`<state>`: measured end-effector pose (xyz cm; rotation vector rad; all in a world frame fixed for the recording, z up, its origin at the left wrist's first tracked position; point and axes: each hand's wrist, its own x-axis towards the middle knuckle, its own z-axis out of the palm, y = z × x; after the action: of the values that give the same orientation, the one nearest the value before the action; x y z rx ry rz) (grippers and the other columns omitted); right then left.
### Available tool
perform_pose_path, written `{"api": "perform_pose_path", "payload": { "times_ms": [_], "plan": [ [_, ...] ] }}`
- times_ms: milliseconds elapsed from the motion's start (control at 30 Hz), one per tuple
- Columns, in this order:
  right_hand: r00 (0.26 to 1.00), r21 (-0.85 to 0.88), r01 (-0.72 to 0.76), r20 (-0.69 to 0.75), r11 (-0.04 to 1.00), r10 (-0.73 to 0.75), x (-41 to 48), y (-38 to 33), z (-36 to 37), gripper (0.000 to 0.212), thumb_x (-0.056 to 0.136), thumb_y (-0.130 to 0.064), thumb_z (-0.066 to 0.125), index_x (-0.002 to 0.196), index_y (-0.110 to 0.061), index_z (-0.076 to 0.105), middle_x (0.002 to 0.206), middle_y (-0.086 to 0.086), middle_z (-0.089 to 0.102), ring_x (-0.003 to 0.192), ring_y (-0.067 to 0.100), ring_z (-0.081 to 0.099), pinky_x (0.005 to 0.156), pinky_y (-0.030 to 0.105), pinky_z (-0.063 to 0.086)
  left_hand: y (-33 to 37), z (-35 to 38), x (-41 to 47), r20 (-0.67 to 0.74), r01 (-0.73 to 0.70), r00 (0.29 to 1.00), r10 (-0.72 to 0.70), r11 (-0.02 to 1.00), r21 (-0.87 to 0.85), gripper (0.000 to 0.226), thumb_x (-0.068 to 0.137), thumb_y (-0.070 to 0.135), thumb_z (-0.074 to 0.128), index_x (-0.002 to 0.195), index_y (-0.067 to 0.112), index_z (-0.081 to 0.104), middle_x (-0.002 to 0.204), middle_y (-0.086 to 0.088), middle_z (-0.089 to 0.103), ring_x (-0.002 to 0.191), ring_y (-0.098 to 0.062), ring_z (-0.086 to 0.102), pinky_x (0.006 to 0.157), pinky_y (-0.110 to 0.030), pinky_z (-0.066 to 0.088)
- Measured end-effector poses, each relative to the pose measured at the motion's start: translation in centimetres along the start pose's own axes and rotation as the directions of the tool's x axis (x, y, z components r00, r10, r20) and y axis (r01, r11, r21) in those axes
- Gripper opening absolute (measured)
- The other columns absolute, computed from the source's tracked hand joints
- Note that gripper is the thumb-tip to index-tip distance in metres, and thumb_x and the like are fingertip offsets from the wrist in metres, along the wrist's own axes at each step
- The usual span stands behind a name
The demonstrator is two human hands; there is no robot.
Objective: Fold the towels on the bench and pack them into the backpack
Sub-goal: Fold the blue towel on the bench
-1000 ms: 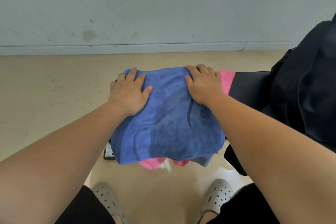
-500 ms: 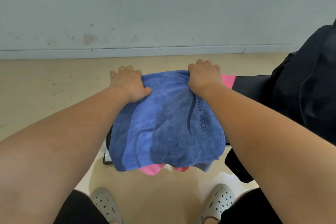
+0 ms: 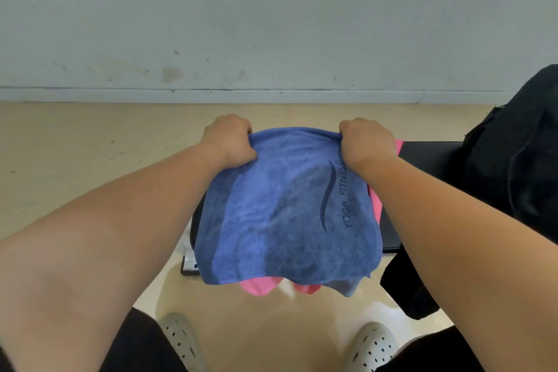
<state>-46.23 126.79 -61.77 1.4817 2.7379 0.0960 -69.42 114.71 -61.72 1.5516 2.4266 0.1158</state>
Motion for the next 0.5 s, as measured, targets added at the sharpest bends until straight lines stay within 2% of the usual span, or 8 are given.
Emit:
{"api": "perform_pose_path", "payload": {
  "times_ms": [33, 100, 233, 333, 400, 500],
  "plan": [
    [1.000, 0.009, 0.000, 0.003, 1.000, 0.000, 0.1, 0.0, -0.1, 0.025, 0.088, 0.000, 0.042, 0.102, -0.012, 0.060, 0.100, 0.012, 0.060, 0.088, 0.033, 0.054, 0.068, 0.038, 0.039, 0.0, -0.1, 0.1, -0.009, -0.003, 1.000, 0.003, 1.000, 0.024, 0.021, 0.073, 0.022, 0.067, 0.094, 0.021, 0.067, 0.102, -0.001, 0.062, 0.091, -0.025, 0.058, 0.073, -0.036, 0.051],
    [1.000, 0.036, -0.008, 0.016, 0.999, 0.007, 0.3, 0.0, -0.3, 0.023, 0.087, 0.000, 0.043, 0.099, -0.013, 0.057, 0.100, 0.012, 0.060, 0.081, 0.030, 0.049, 0.067, 0.037, 0.038, 0.0, -0.4, 0.2, -0.017, -0.008, 1.000, 0.009, 0.997, 0.071, 0.013, 0.074, 0.016, 0.063, 0.084, 0.024, 0.062, 0.096, 0.001, 0.061, 0.086, -0.024, 0.057, 0.069, -0.033, 0.046],
    [0.999, 0.102, -0.041, -0.025, 0.994, 0.044, 1.0, 0.2, -1.4, 0.024, 0.087, 0.001, 0.044, 0.103, -0.012, 0.056, 0.102, 0.012, 0.061, 0.080, 0.032, 0.050, 0.067, 0.035, 0.038, -0.3, -1.5, 0.8, -0.095, -0.028, 0.995, 0.036, 0.996, 0.084, 0.022, 0.078, 0.006, 0.056, 0.072, 0.024, 0.044, 0.089, -0.004, 0.059, 0.080, -0.028, 0.054, 0.066, -0.033, 0.038],
    [0.988, 0.112, -0.045, -0.141, 0.993, 0.061, 2.2, 0.6, -3.0, 0.025, 0.090, -0.002, 0.043, 0.108, -0.011, 0.057, 0.105, 0.014, 0.062, 0.094, 0.036, 0.059, 0.068, 0.035, 0.037, -0.1, -3.0, 1.4, -0.261, -0.044, 0.963, 0.060, 0.997, 0.067, 0.019, 0.080, 0.003, 0.052, 0.080, 0.021, 0.047, 0.087, -0.006, 0.058, 0.077, -0.030, 0.052, 0.065, -0.035, 0.036],
    [0.976, 0.128, -0.053, -0.204, 0.990, 0.079, 2.9, 0.9, -4.2, 0.024, 0.091, -0.003, 0.044, 0.110, -0.010, 0.057, 0.107, 0.015, 0.061, 0.099, 0.037, 0.059, 0.069, 0.036, 0.037, 0.1, -4.1, 1.6, -0.375, -0.060, 0.925, 0.067, 0.998, 0.029, 0.017, 0.082, 0.004, 0.050, 0.089, 0.019, 0.051, 0.088, -0.007, 0.058, 0.079, -0.032, 0.053, 0.066, -0.037, 0.037],
    [0.970, 0.143, -0.046, -0.230, 0.989, 0.078, 3.0, 1.2, -5.1, 0.021, 0.091, -0.004, 0.048, 0.108, -0.010, 0.059, 0.108, 0.015, 0.060, 0.100, 0.038, 0.059, 0.070, 0.035, 0.039, -0.2, -5.0, 1.3, -0.429, -0.078, 0.901, 0.064, 0.997, -0.015, 0.020, 0.084, 0.005, 0.049, 0.095, 0.017, 0.061, 0.095, -0.009, 0.062, 0.085, -0.034, 0.057, 0.067, -0.036, 0.040]
  ]
}}
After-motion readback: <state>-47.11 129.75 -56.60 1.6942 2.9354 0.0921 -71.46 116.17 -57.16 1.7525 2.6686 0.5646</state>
